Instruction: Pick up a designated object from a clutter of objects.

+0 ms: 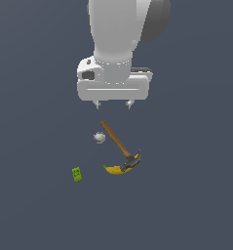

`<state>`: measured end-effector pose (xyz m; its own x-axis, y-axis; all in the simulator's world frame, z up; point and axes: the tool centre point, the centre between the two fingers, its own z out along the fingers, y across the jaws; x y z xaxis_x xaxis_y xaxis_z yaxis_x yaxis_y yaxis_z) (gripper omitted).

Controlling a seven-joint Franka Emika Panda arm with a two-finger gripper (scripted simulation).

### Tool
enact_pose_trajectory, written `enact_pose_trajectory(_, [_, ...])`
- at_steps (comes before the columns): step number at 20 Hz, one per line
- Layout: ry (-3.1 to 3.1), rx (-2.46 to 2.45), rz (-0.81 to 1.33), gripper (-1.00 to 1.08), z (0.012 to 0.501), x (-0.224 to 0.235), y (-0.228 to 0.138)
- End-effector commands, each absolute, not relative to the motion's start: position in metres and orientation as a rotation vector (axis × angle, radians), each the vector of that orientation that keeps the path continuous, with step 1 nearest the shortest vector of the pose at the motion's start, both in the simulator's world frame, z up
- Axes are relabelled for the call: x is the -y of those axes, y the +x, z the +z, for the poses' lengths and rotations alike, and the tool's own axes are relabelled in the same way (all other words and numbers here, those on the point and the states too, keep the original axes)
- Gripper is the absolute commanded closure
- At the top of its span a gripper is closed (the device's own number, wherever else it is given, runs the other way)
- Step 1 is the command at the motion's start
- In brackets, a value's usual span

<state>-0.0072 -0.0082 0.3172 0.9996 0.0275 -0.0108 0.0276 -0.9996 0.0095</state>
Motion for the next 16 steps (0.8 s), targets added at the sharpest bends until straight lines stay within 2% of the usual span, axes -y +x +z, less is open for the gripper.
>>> enact_pose_trajectory(1, [3.132,-0.043,-0.017,-0.92,0.317,0.008,-0.007])
enact_pose_trajectory(9, [3.112,-0.032,-0.037,-0.92,0.310,0.035,-0.009])
enact_pose_trajectory(16, [3.111,-0.037,-0.038,-0.92,0.308,0.035,-0.009])
